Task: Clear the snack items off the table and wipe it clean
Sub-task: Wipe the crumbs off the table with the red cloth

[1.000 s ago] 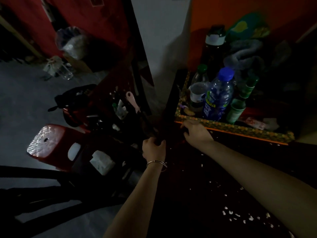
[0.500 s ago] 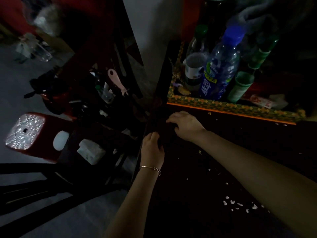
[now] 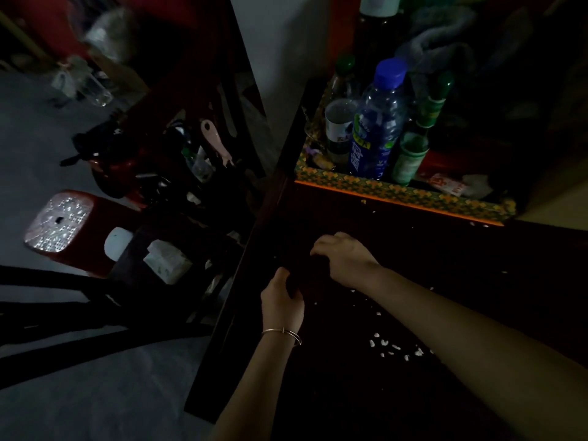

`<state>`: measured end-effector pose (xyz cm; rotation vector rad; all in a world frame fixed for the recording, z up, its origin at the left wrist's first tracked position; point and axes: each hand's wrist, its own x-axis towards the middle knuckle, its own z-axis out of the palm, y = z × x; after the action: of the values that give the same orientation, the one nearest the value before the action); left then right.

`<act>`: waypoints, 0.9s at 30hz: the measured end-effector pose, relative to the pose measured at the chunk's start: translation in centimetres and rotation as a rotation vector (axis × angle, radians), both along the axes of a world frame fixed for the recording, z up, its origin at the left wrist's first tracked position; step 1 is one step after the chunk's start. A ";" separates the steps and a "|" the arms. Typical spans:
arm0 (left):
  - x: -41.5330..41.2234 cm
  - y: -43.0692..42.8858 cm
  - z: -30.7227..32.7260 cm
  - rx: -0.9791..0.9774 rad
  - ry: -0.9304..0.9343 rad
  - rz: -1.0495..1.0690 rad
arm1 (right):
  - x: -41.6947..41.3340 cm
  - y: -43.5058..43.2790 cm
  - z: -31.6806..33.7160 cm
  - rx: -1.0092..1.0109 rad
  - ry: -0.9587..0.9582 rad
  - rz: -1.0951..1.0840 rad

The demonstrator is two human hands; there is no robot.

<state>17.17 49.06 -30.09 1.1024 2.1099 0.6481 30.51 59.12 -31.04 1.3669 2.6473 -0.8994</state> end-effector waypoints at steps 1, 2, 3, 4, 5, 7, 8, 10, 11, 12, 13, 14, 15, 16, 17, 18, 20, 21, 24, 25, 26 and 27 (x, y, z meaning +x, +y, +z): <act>0.6 -0.6 -0.1 -0.001 0.004 -0.006 | 0.5 -0.6 -0.1 -0.001 -0.006 -0.004; 1.3 -1.2 0.0 -0.003 0.001 -0.012 | 1.2 -1.4 -0.2 -0.001 -0.010 -0.011; 2.0 -1.9 0.0 -0.007 -0.008 -0.015 | 2.0 -2.1 -0.1 -0.003 -0.013 -0.019; 2.7 -2.5 0.1 -0.012 -0.021 -0.017 | 2.8 -2.9 -0.1 -0.008 -0.015 -0.025; 3.4 -3.3 0.1 -0.017 -0.030 -0.023 | 3.7 -3.7 0.0 -0.015 -0.022 -0.028; 4.9 -4.7 0.1 -0.021 -0.033 -0.042 | 5.4 -5.2 0.2 -0.021 -0.032 -0.035; 5.7 -5.4 0.1 -0.021 -0.034 -0.050 | 6.1 -5.9 0.2 -0.021 -0.030 -0.046; 7.0 -6.7 0.2 -0.025 -0.056 -0.054 | 7.3 -7.3 0.3 -0.018 -0.029 -0.067; 7.5 -7.2 0.3 -0.028 -0.071 -0.050 | 7.8 -7.9 0.3 -0.013 -0.035 -0.072; 7.9 -7.7 0.3 -0.028 -0.083 -0.044 | 8.3 -8.3 0.3 -0.013 -0.039 -0.074; 8.3 -8.2 0.5 -0.036 -0.094 -0.039 | 8.7 -8.8 0.5 -0.017 -0.041 -0.075; 8.4 -8.5 0.5 -0.052 -0.106 -0.042 | 9.0 -9.2 0.4 -0.028 -0.042 -0.083; 8.5 -8.7 0.7 -0.070 -0.122 -0.048 | 9.4 -9.5 0.6 -0.041 -0.040 -0.094; 8.5 -8.8 1.0 -0.082 -0.138 -0.053 | 9.8 -9.6 0.9 -0.068 -0.044 -0.109; 8.4 -8.8 1.4 -0.089 -0.150 -0.055 | 10.2 -9.6 1.4 -0.098 -0.049 -0.126; 8.2 -8.7 2.0 -0.089 -0.159 -0.055 | 10.4 -9.5 2.0 -0.132 -0.052 -0.150; 7.7 -7.9 3.3 -0.060 -0.146 -0.059 | 10.9 -8.9 3.4 -0.175 -0.047 -0.192; 7.5 -7.3 3.9 -0.032 -0.128 -0.055 | 11.0 -8.4 4.1 -0.177 -0.043 -0.202; 6.4 -4.9 5.7 0.060 -0.103 -0.047 | 11.0 -6.4 6.5 -0.124 -0.004 -0.225; 6.1 -4.2 6.3 0.072 -0.103 -0.055 | 10.9 -5.7 7.4 -0.095 0.018 -0.229; 5.8 -3.5 6.9 0.086 -0.113 -0.060 | 10.8 -5.0 8.3 -0.072 0.038 -0.236; 5.4 -2.8 7.5 0.097 -0.121 -0.064 | 10.7 -4.3 9.1 -0.046 0.063 -0.242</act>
<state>22.58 46.29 -22.64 1.1488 1.9508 0.7735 41.18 54.81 -21.95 1.7011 2.5245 -1.0352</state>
